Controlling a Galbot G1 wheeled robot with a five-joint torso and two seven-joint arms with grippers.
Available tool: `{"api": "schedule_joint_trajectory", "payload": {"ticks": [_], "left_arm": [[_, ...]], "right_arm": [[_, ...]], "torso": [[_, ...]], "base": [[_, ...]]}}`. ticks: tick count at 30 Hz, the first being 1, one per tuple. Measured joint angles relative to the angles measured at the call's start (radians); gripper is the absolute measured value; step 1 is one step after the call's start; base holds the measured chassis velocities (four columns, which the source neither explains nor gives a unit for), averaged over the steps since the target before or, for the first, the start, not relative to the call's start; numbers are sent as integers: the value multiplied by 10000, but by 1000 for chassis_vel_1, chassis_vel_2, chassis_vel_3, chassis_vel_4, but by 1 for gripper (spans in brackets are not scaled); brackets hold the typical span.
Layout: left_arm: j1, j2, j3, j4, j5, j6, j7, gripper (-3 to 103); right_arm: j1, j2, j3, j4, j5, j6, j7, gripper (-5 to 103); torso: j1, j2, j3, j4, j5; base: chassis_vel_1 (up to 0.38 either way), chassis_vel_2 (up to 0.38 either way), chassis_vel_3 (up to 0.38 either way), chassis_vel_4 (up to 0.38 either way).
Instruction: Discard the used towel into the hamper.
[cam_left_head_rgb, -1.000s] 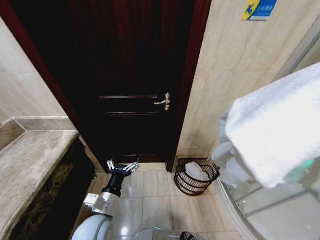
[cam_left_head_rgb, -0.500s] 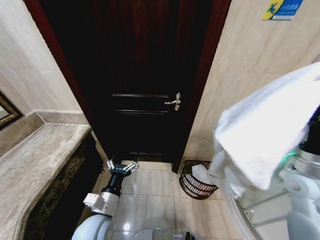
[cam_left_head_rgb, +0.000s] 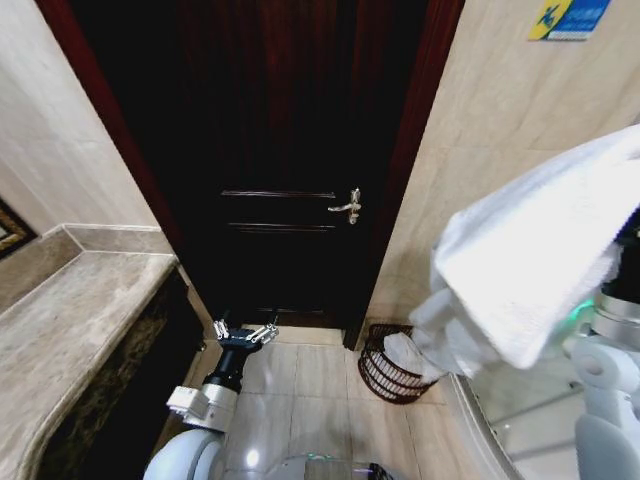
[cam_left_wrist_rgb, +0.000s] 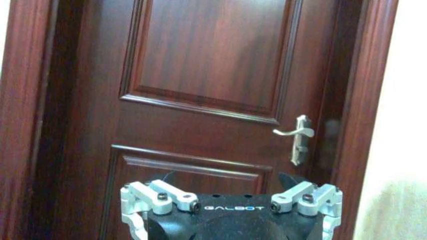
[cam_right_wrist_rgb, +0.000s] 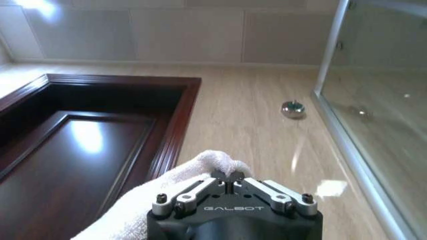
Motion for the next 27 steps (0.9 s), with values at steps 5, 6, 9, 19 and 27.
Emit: {"api": "schedule_joint_trajectory", "payload": {"ticks": [5,6,9,19,27], "left_arm": [[-3,0,1,0,0,0,0,100],[-2,0,0,0,0,0,0,100],[-1,-1,0,0,0,1,0,100],[1,0,0,0,0,0,0,100],[0,0,0,0,0,0,0,100]], "right_arm": [[-267,268,-59,-341,61,351,-192,2],[-270,330,-99,-627,-4,559,-332,2],[-258,407,-168,-872,-7,679,-418,2],[-273,680,-540,-1508,62,902,-482,2],[-438,1480,-1249,-2222,64,1480,-698,2]], "torso": [[15,-5,6,-4,8],[10,-4,4,-1,8],[5,-4,3,-2,15],[-5,1,-1,-1,7],[1,0,0,-1,8]], "base": [[-142,139,129,-123],[-57,42,16,-37],[-19,14,5,-12],[20,-18,-22,9],[0,0,0,0]]}}
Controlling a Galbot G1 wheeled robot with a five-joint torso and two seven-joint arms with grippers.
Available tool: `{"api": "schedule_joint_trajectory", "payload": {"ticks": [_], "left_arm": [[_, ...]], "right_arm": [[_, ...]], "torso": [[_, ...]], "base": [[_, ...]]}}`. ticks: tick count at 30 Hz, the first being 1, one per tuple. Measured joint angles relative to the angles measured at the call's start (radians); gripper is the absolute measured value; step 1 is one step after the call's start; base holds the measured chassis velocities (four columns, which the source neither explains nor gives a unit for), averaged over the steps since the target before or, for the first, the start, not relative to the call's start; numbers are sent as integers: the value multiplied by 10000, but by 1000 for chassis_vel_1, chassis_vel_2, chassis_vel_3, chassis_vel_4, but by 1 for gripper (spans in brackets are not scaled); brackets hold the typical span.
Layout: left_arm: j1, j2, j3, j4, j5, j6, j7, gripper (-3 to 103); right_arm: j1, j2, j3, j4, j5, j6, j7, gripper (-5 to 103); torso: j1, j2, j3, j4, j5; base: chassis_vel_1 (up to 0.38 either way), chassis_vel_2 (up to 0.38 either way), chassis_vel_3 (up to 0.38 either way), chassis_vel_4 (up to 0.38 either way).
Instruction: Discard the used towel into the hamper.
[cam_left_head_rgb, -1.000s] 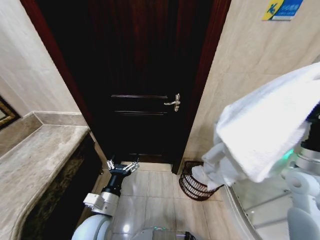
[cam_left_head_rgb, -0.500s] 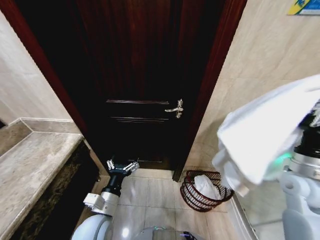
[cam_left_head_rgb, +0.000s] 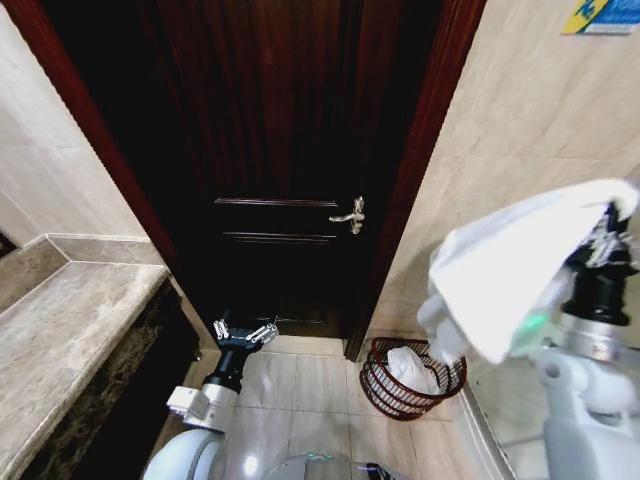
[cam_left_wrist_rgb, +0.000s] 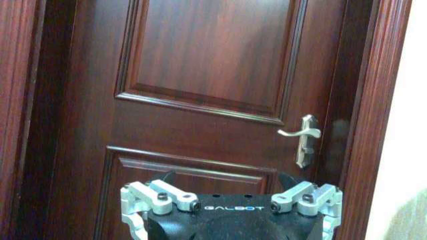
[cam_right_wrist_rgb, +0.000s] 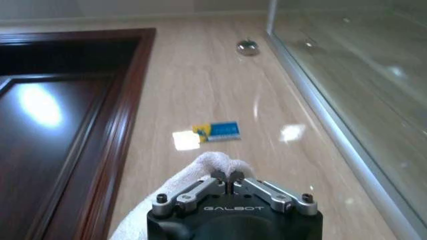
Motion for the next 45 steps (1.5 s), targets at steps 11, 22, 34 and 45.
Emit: {"api": "schedule_joint_trajectory", "payload": {"ticks": [11,22,34,45], "left_arm": [[0,0,0,0,0,0,0,100],[0,0,0,0,0,0,0,100],[0,0,0,0,0,0,0,100],[0,0,0,0,0,0,0,100]], "right_arm": [[-253,572,-278,-1094,8,568,-462,2],[-1172,1561,-501,-1449,-32,775,-742,2],[-1046,1993,-915,-3752,-376,1609,-1053,2],[-322,2081,-1229,-6365,-1344,2604,-1601,2]], "torso": [[-1,-1,0,0,-1],[-1,0,-1,-1,-3],[-2,-1,0,-1,0],[-2,-1,-1,-1,-3]], "base": [[0,0,0,0],[0,0,0,0],[0,0,0,0],[0,0,0,0]]}}
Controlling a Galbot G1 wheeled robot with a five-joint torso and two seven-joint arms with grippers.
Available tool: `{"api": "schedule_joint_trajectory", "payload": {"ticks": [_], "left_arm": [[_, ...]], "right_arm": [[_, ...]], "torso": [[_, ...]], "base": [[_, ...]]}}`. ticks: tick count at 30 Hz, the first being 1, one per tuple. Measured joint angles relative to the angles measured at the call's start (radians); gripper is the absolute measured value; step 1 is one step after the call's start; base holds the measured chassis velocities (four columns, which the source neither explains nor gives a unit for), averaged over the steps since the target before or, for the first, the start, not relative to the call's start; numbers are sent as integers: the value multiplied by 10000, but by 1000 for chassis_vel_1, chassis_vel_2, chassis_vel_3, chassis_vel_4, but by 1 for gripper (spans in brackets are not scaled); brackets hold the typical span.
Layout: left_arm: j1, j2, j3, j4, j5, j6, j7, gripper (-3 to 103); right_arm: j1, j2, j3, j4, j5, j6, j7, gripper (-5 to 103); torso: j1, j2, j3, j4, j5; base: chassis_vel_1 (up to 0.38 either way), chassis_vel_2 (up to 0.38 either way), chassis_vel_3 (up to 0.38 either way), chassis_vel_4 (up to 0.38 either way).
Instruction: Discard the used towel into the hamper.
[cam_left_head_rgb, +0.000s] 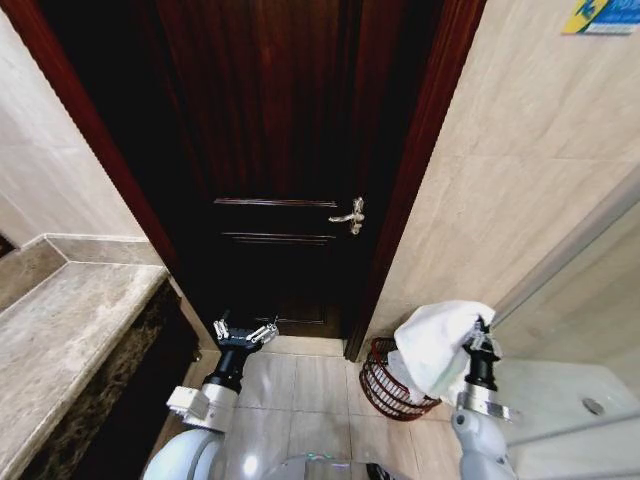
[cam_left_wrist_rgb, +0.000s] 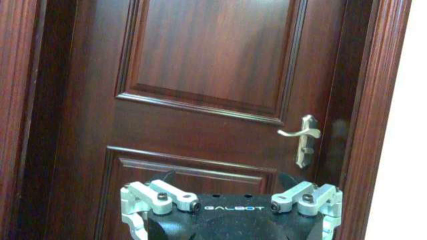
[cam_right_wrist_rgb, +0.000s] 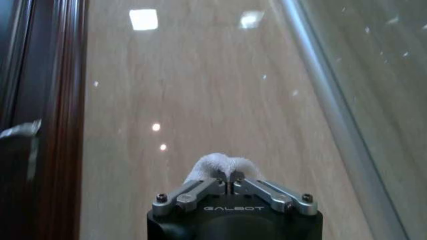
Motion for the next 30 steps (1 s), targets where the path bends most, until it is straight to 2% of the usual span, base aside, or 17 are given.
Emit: {"api": "schedule_joint_trajectory", "payload": {"ticks": [7,12,17,20,30], "left_arm": [[0,0,0,0,0,0,0,100],[0,0,0,0,0,0,0,100],[0,-1,0,0,0,0,0,100],[0,0,0,0,0,0,0,100],[0,0,0,0,0,0,0,100]], "right_arm": [[618,-59,-711,-1744,320,-363,132,2],[931,-362,-1199,-3311,485,-236,173,2],[949,-380,-1250,-3419,309,-185,777,2],[1017,-383,-1229,-3467,-205,32,1281,2],[887,-264,-1263,-3646,-513,-257,1526,2]], "torso": [[0,0,0,3,3],[0,0,1,-2,3],[0,0,1,-2,1],[0,0,0,2,0],[0,0,0,-1,2]], "base": [[0,0,0,0],[0,0,0,0],[0,0,0,0],[0,0,0,0],[0,0,0,0]]}}
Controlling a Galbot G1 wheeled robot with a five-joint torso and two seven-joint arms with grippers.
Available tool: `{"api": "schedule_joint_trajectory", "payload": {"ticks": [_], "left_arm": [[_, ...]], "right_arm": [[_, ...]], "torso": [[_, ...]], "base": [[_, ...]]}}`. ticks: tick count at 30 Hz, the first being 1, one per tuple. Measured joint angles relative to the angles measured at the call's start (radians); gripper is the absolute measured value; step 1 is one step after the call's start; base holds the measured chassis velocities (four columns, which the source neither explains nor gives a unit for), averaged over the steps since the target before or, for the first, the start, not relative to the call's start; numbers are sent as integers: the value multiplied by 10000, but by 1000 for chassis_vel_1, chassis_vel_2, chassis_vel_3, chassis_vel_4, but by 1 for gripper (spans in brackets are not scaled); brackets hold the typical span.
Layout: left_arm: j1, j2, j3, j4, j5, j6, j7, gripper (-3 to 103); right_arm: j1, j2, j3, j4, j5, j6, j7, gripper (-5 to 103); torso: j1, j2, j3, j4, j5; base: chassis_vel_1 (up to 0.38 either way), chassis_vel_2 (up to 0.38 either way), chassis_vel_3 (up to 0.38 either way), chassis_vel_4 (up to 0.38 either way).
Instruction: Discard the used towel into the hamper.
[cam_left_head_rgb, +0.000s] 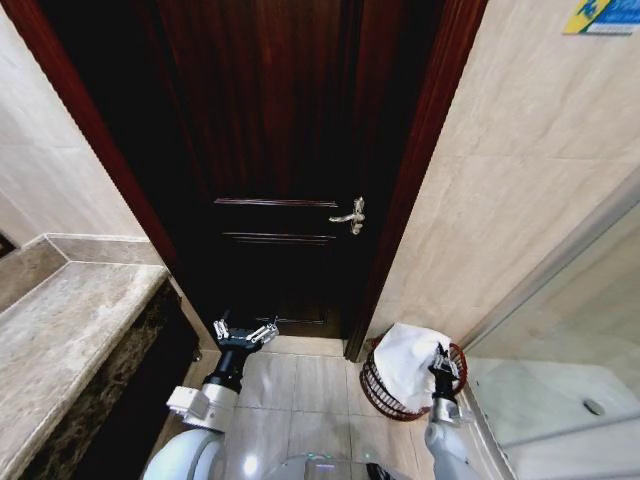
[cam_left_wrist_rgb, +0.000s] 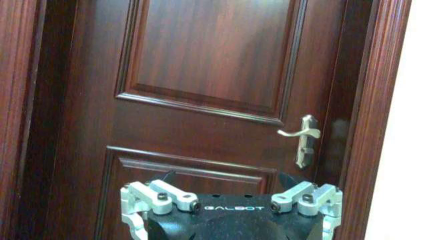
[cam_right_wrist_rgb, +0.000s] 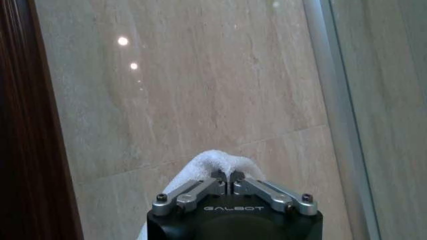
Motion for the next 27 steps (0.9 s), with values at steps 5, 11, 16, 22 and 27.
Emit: {"api": "schedule_joint_trajectory", "payload": {"ticks": [5,11,16,22,27], "left_arm": [[0,0,0,0,0,0,0,100],[0,0,0,1,0,0,0,100],[0,0,0,1,0,0,0,100],[0,0,0,0,0,0,0,100],[0,0,0,1,0,0,0,100]], "right_arm": [[6,-84,38,-194,-309,-186,323,2],[489,-686,100,-1001,-576,-1282,516,2],[916,-1242,157,-1290,-1046,-3017,436,2],[1571,-1631,-110,-2169,-1543,-4250,529,2],[2272,-1660,-285,-3672,-2449,-4315,499,2]], "torso": [[1,0,0,2,0],[0,0,0,1,1],[0,-1,0,1,0],[0,0,0,2,-3],[0,-1,1,0,-1]], "base": [[0,0,0,0],[0,0,0,0],[0,0,0,0],[0,0,0,0],[0,0,0,0]]}}
